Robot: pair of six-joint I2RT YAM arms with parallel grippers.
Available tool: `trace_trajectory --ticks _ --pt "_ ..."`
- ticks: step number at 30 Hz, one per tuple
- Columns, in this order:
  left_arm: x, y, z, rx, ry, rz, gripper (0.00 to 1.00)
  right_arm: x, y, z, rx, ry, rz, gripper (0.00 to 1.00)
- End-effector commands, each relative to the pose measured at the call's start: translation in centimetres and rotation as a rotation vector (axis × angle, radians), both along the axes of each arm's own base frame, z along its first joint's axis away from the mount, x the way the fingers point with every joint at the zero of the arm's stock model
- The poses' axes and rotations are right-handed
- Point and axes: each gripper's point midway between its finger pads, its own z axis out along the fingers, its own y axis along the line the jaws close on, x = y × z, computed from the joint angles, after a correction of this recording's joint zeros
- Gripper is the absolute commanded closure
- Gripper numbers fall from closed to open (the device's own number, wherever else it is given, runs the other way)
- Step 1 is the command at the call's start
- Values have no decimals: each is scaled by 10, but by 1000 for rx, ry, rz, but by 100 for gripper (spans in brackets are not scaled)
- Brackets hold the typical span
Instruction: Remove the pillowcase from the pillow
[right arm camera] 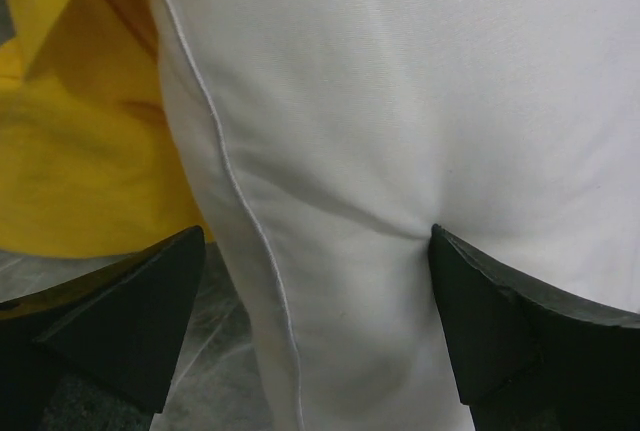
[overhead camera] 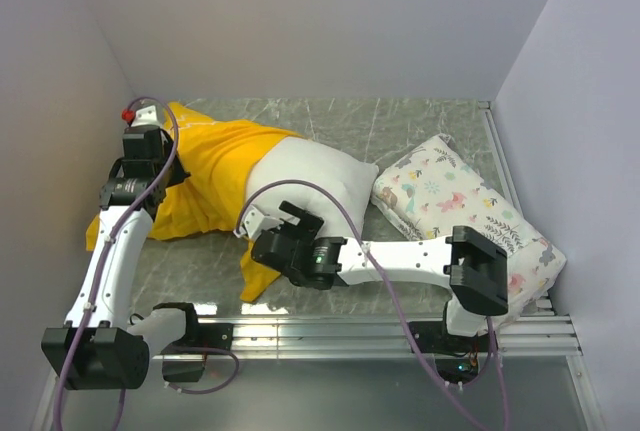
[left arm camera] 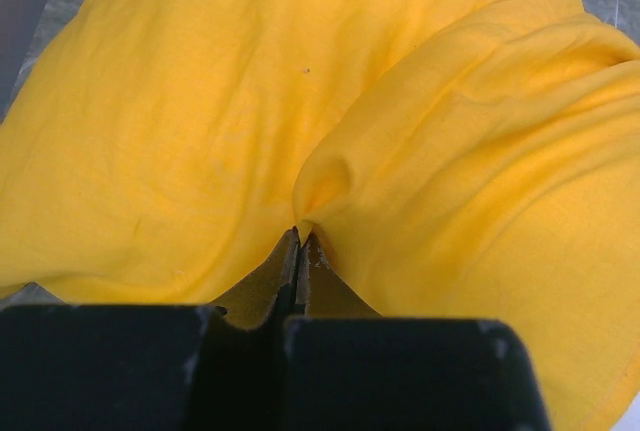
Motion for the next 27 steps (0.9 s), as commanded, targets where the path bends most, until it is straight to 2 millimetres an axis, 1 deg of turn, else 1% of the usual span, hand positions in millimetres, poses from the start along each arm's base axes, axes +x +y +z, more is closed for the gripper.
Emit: trace_trajectory --ticks 1,2,3,4,5,6,7,8,9,10,11,12,13,14,15,16,17,18,19,20,21,22,23,24,25,26,27 --pt "6 2 51 21 -148 -5 100 24 -6 25 17 -121 -125 8" --pt "5 2 54 22 -156 -3 99 27 -6 27 19 -120 -141 29" --pt "5 3 56 26 -157 -2 99 30 -3 36 40 -123 -150 54" --pt "4 4 59 30 -164 1 99 33 -4 41 44 -120 -156 68" --pt "2 5 64 35 -170 4 99 34 -2 46 51 -113 -144 74" --pt "2 5 65 39 -171 4 100 33 6 58 86 -97 -117 89" --pt "1 6 68 42 -175 9 99 30 5 68 91 -83 -105 95" --pt "0 7 75 45 -187 11 100 28 8 78 116 -65 -88 100" --pt "-1 7 79 48 -194 13 99 24 19 100 180 -42 -47 100" --pt "0 7 82 48 -199 13 100 19 16 117 198 -29 -30 100" --pt "1 7 93 49 -221 11 100 13 21 131 246 4 2 100" --pt "0 8 98 52 -226 14 100 7 28 162 329 22 41 100" --pt "2 8 102 54 -229 14 100 -7 33 183 400 77 123 100" --pt "4 8 118 56 -259 16 100 -15 35 202 474 113 158 100" --pt "4 10 124 64 -264 21 100 -13 31 233 563 126 177 100" --pt "8 11 127 67 -264 26 99 -26 30 253 634 185 256 100" --pt "10 11 141 68 -292 25 99 -26 26 267 705 223 254 100" --pt "12 9 146 66 -299 14 98 -8 13 279 759 227 226 100" --pt "18 8 146 64 -289 8 97 -3 6 286 798 236 216 100" --pt "21 7 153 61 -305 5 94 7 0 283 828 266 181 100" --pt "23 1 155 58 -308 -14 93 18 -6 266 815 284 131 100" --pt "30 -7 151 51 -303 -40 91 44 -23 258 835 274 53 100" --pt "34 -14 148 49 -294 -61 87 46 -23 247 867 335 44 100" --pt "38 -18 144 51 -282 -73 85 55 -28 206 842 394 -19 100" --pt "46 -22 134 51 -258 -86 82 75 -40 201 900 398 -52 100" --pt "50 -33 129 50 -252 -114 73 78 -41 184 933 460 -83 100" --pt "53 -38 123 51 -240 -126 68 83 -49 145 905 508 -146 100"
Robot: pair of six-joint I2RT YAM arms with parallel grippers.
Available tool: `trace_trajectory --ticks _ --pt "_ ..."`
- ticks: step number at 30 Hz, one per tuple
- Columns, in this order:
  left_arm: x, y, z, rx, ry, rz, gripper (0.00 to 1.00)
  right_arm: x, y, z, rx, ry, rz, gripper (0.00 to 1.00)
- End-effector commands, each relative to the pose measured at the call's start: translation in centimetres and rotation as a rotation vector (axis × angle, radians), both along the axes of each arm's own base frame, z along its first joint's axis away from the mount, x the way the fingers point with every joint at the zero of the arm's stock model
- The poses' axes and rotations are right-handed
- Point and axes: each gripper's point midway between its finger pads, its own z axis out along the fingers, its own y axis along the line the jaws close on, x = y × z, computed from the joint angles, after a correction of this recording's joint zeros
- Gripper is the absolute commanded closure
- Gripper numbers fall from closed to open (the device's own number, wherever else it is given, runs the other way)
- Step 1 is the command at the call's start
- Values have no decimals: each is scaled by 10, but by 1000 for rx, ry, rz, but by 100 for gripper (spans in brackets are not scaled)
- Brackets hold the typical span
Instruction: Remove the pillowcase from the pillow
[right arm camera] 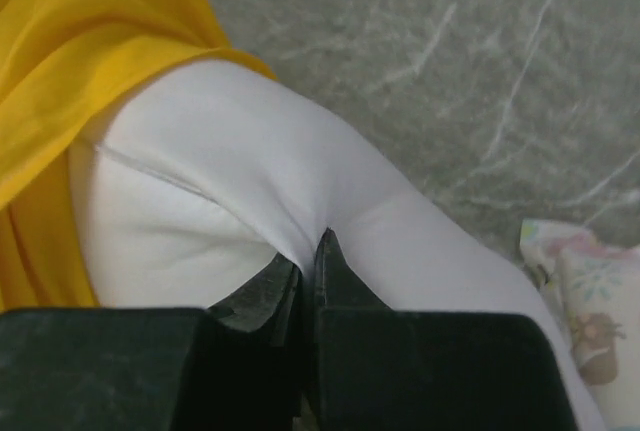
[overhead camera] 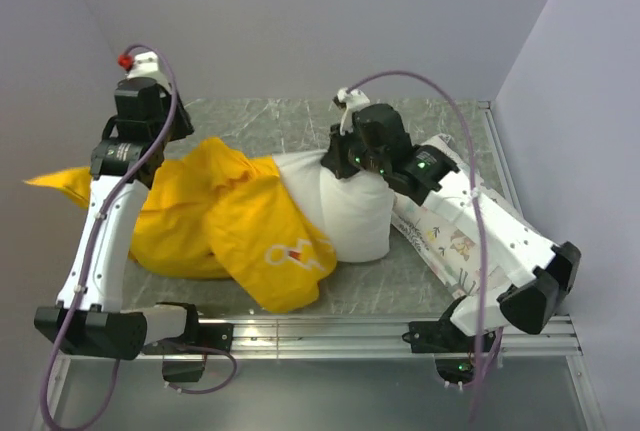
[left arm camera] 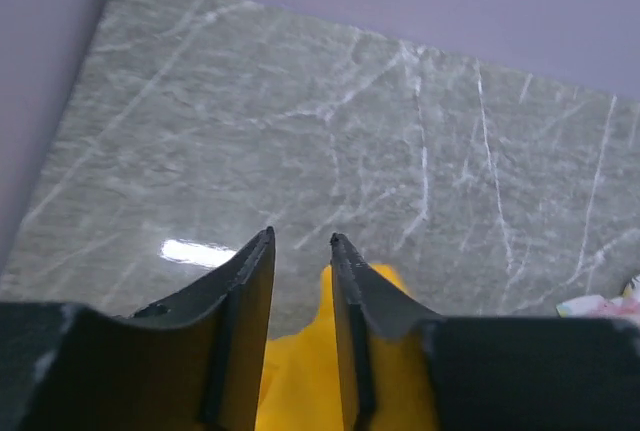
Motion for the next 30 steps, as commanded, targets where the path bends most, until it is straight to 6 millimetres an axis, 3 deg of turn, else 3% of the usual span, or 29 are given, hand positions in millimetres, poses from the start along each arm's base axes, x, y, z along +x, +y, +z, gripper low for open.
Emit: trace_trajectory --ticks 1,2,3,6,9,13,16,18,19,21,22,23,24,25,27,28,30 --pt "19 -19 -7 25 2 -46 64 30 -1 -56 131 163 -90 100" --pt "21 -30 -10 25 2 -72 54 36 -7 -73 113 187 -118 100" --pt "22 -36 -12 23 1 -82 50 37 -9 -105 76 241 -131 100" --pt "24 -53 -6 6 -34 -123 36 46 -11 -145 47 305 -158 100" --pt "20 -64 18 -21 -108 -152 30 54 -9 -168 23 343 -184 100" --pt "0 -72 52 -60 -198 -179 26 65 -8 -186 13 379 -215 100" --pt "-17 -69 56 -82 -214 -153 24 72 -7 -198 10 407 -223 100" --pt "-26 -60 51 -90 -204 -110 24 74 -4 -201 16 418 -216 100" --pt "-29 -58 33 -83 -156 -95 24 74 -4 -201 17 419 -218 100" --pt "-36 -53 18 -96 -133 -64 24 77 -5 -200 21 415 -222 100" --pt "-37 -52 -5 -92 -91 -55 24 78 -5 -199 20 412 -221 100" --pt "-39 -52 -14 -102 -78 -54 24 81 -5 -192 25 398 -221 97" --pt "-43 -53 -34 -103 -42 -60 24 81 -5 -188 22 390 -217 93" --pt "-45 -54 -43 -106 -25 -61 24 82 -5 -184 25 383 -215 79" --pt "-49 -53 -66 -108 16 -56 23 85 -7 -168 19 351 -219 65" --pt "-51 -52 -72 -102 27 -50 22 86 -7 -161 20 337 -217 53" --pt "-54 -50 -87 -92 58 -44 20 90 -13 -144 14 295 -235 42"
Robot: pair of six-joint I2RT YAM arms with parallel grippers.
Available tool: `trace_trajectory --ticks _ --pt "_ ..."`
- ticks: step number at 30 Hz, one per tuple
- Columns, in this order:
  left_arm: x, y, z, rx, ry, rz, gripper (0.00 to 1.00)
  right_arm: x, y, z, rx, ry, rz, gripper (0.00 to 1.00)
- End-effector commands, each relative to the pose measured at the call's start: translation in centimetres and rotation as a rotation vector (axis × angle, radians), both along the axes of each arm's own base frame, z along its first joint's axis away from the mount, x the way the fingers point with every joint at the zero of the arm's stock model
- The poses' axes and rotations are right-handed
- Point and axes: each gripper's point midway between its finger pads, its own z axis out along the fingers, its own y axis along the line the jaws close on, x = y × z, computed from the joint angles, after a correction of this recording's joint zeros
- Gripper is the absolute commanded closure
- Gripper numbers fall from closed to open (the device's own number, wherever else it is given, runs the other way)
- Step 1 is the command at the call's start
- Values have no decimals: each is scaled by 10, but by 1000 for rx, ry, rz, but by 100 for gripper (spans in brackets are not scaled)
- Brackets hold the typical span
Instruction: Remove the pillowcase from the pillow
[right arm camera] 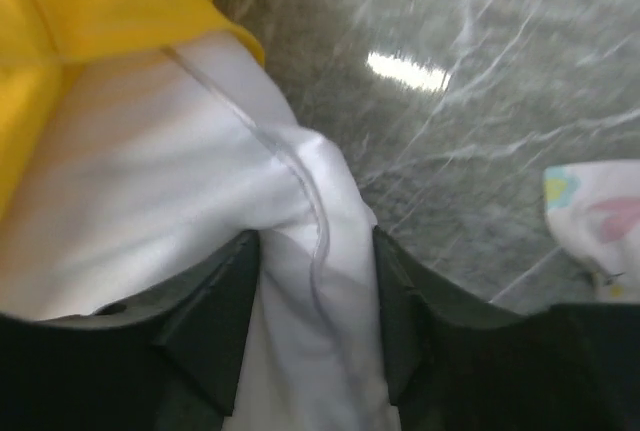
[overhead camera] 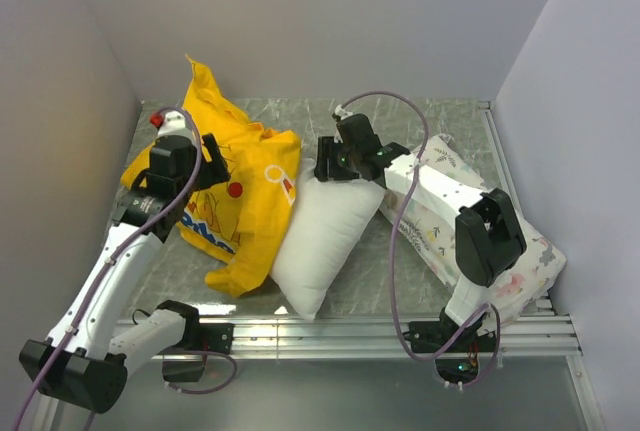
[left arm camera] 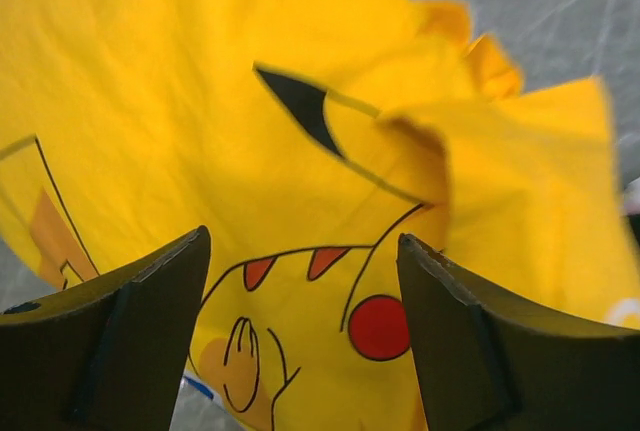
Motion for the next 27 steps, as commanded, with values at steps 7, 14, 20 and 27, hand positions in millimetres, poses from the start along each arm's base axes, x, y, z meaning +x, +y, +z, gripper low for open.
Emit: trace_trajectory --ticks 7,14,20,27 --pt "1 -7 -38 -16 77 -14 19 4 -20 112 28 -234 -45 21" --pt "12 -24 -60 -48 122 -71 25 -51 -39 139 85 -307 -18 16" --pt "23 -33 -72 -75 135 -93 35 -113 -10 100 30 -304 117 8" --pt "38 -36 -70 -57 140 -95 100 -130 11 24 -16 -178 139 8"
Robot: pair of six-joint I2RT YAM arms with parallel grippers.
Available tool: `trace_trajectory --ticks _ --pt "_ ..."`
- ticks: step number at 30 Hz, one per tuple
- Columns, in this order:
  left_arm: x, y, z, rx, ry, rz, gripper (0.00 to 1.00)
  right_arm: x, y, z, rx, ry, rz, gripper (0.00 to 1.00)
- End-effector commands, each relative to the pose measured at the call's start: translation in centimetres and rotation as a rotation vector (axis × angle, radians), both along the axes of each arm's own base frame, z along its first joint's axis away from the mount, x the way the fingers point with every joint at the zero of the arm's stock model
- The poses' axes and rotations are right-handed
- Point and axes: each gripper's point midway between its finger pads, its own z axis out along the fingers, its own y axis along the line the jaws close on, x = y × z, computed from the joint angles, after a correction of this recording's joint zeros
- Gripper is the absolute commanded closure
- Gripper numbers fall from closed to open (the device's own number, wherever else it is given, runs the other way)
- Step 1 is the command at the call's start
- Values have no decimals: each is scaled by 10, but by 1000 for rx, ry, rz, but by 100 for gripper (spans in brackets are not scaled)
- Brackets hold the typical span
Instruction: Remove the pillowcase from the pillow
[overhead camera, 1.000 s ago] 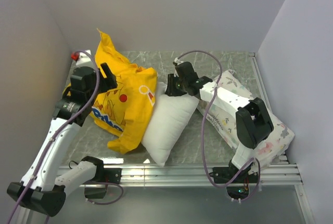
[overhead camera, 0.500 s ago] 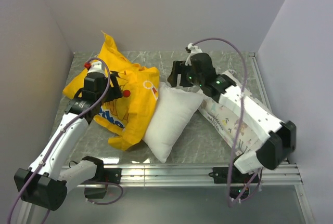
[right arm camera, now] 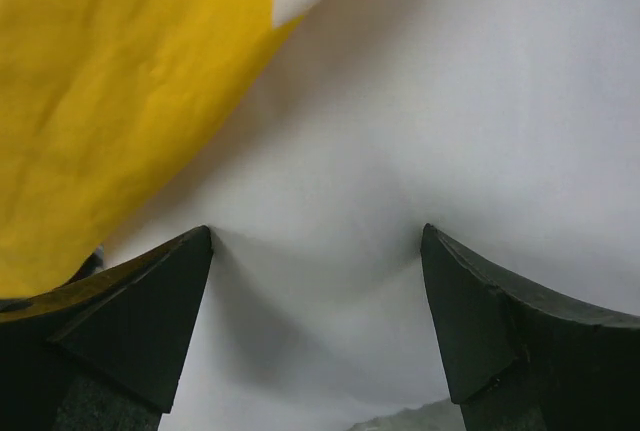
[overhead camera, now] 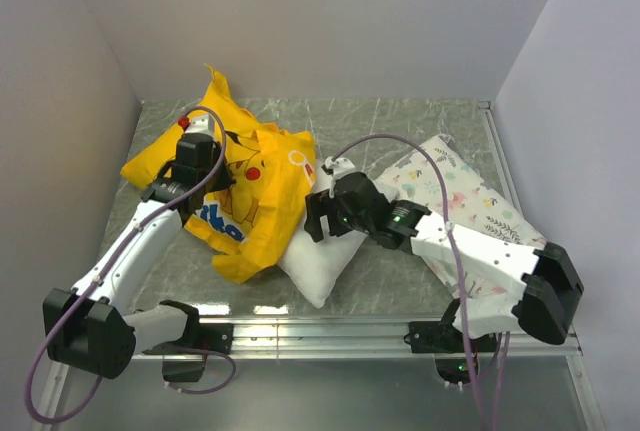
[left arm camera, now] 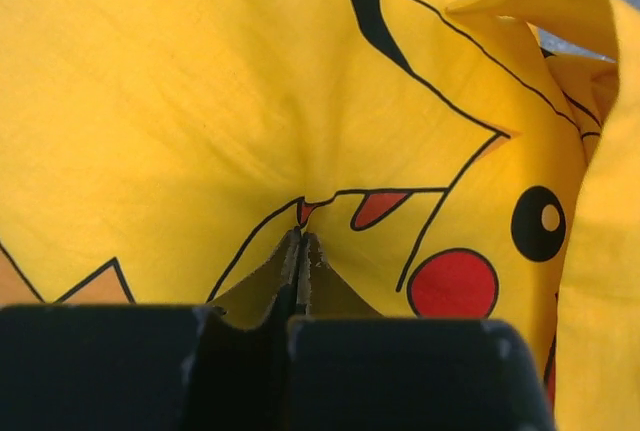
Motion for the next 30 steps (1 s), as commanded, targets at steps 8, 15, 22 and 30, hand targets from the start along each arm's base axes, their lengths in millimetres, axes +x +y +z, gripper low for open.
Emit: trace_trajectory --ticks 8,15,22,30 --pt "31 16 38 60 -60 50 100 19 1 -26 -66 -1 -100 86" --pt "48 105 69 86 -112 252 100 20 -18 -7 -86 -39 -139 100" --pt "57 187 87 98 -169 497 100 15 -40 19 -45 -69 -175 100" --pt "73 185 93 23 -191 449 100 10 -40 53 32 -109 -149 100"
